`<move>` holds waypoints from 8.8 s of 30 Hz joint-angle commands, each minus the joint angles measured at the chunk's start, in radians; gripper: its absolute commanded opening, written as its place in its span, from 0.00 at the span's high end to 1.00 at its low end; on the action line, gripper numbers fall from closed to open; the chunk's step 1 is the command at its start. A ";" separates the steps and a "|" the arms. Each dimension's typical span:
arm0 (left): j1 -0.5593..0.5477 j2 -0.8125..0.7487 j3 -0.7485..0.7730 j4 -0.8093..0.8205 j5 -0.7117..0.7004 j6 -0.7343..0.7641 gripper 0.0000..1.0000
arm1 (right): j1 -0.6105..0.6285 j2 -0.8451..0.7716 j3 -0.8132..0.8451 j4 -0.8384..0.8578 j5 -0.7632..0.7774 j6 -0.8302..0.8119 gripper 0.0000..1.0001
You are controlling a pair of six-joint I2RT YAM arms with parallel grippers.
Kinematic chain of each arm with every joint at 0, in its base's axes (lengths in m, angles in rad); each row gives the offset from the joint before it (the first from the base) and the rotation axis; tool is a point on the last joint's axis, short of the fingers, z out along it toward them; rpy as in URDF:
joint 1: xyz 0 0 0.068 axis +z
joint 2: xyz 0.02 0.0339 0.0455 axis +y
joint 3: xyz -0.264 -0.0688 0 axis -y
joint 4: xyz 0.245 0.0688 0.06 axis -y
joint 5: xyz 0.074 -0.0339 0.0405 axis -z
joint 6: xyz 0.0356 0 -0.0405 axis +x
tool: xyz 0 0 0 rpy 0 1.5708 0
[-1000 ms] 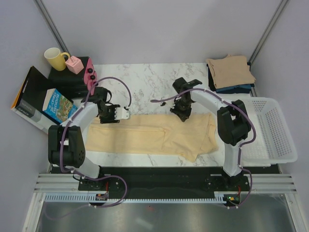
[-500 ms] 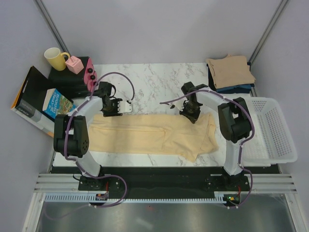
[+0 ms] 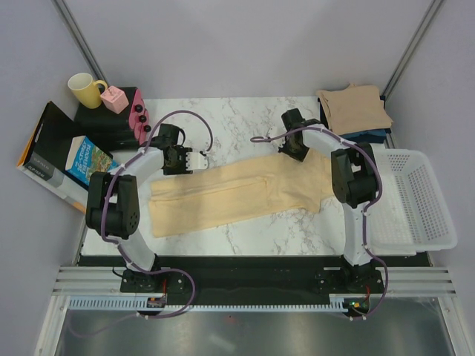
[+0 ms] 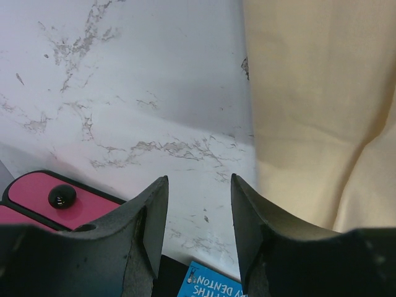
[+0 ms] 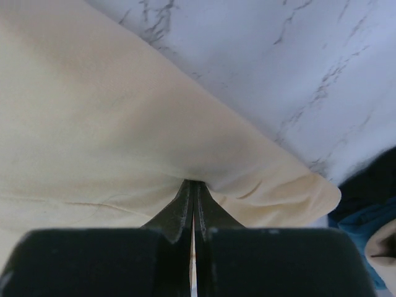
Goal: Fold and stack the t-shirts
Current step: Fold the tshirt
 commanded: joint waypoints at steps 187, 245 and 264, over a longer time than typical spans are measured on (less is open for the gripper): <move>0.133 -0.417 -0.113 -0.173 0.186 -0.275 0.98 | 0.049 0.083 0.356 0.697 0.011 0.197 1.00; 0.115 -0.396 0.130 0.116 0.114 -0.651 0.98 | 0.603 -0.547 -0.520 0.047 -0.267 0.227 0.94; 0.018 -0.427 -0.016 0.117 0.139 -0.547 0.98 | 0.146 0.042 0.244 0.267 0.139 0.336 1.00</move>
